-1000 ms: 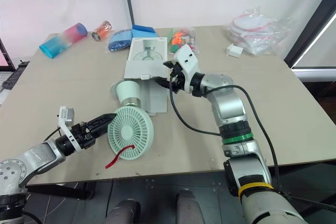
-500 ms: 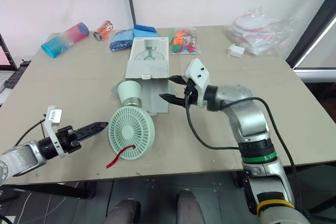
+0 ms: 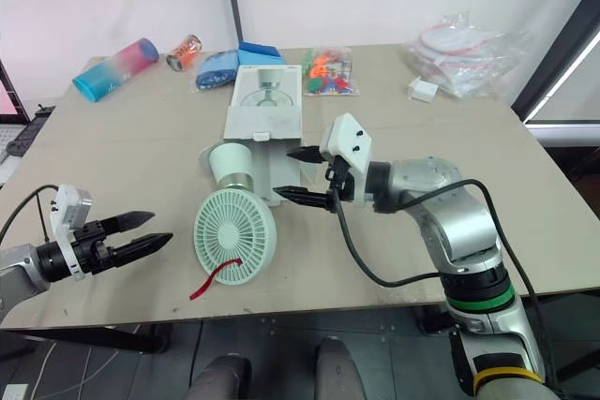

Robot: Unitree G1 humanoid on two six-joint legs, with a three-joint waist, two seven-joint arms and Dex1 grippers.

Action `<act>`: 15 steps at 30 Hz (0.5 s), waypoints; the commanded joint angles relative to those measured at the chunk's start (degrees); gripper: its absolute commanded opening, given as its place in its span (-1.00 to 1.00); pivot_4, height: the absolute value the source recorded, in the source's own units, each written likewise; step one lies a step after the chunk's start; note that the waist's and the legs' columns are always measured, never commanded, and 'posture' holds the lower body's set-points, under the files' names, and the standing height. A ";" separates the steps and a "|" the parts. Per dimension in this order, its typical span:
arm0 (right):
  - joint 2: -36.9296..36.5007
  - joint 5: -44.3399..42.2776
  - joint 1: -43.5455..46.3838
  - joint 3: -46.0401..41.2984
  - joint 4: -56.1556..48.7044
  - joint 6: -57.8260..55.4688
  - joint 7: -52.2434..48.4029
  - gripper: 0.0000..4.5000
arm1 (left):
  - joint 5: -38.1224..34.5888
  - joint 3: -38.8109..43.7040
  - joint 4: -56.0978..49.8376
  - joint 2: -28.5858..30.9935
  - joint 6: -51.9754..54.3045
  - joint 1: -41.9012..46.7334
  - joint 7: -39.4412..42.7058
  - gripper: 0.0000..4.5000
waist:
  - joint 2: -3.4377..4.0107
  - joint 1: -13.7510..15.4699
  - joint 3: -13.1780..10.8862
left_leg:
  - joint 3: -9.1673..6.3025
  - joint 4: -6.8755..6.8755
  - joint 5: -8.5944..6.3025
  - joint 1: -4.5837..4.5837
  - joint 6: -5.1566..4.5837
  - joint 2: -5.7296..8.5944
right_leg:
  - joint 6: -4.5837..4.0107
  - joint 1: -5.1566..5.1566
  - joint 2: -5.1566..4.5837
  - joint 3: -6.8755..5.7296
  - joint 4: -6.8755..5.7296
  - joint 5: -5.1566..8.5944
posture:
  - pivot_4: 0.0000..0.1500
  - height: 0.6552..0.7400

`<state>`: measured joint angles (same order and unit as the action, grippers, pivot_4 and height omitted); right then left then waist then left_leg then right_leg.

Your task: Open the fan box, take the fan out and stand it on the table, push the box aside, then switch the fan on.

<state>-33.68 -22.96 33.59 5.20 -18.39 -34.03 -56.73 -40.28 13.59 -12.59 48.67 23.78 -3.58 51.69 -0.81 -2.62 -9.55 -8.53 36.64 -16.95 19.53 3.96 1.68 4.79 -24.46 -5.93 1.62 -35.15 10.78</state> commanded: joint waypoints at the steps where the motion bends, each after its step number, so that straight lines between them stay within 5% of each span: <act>1: -0.88 -1.21 0.12 0.75 -3.21 0.14 -0.97 0.49 | 8.87 -1.29 1.36 -0.61 -12.11 -0.12 3.38 1.00 | 0.00 0.00 -0.01 | 0.13 0.00 -0.02 -0.01 -0.03 -0.10 | -0.02 -0.02 0.03 0.00 0.02 0.00 | 1.00 1.00; 5: -1.89 -0.21 -0.48 2.87 -4.02 0.94 -1.50 0.49 | 16.06 -2.90 3.30 -2.18 -24.95 0.03 6.22 1.00 | -0.03 0.02 -0.03 | 0.22 0.00 -0.03 0.00 -0.02 -0.24 | -0.07 -0.03 0.13 0.00 0.07 -0.04 | 1.00 1.00; 15: -1.82 0.06 -0.17 4.20 -3.17 -0.40 0.96 0.49 | 11.81 3.48 5.57 -6.83 -36.68 -4.47 11.70 1.00 | -0.14 -0.06 -0.11 | 0.31 0.02 -0.06 -0.04 -0.07 -0.34 | -0.12 -0.02 0.21 0.00 0.09 -0.09 | 1.00 1.00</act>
<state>-35.81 -23.11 32.39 9.12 -20.19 -34.07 -56.88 -26.81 14.22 -6.01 41.26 -11.62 -6.13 61.96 -0.95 -2.68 -9.66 -8.22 36.67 -17.02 19.48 3.87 1.33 4.67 -24.48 -5.71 1.62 -35.07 10.69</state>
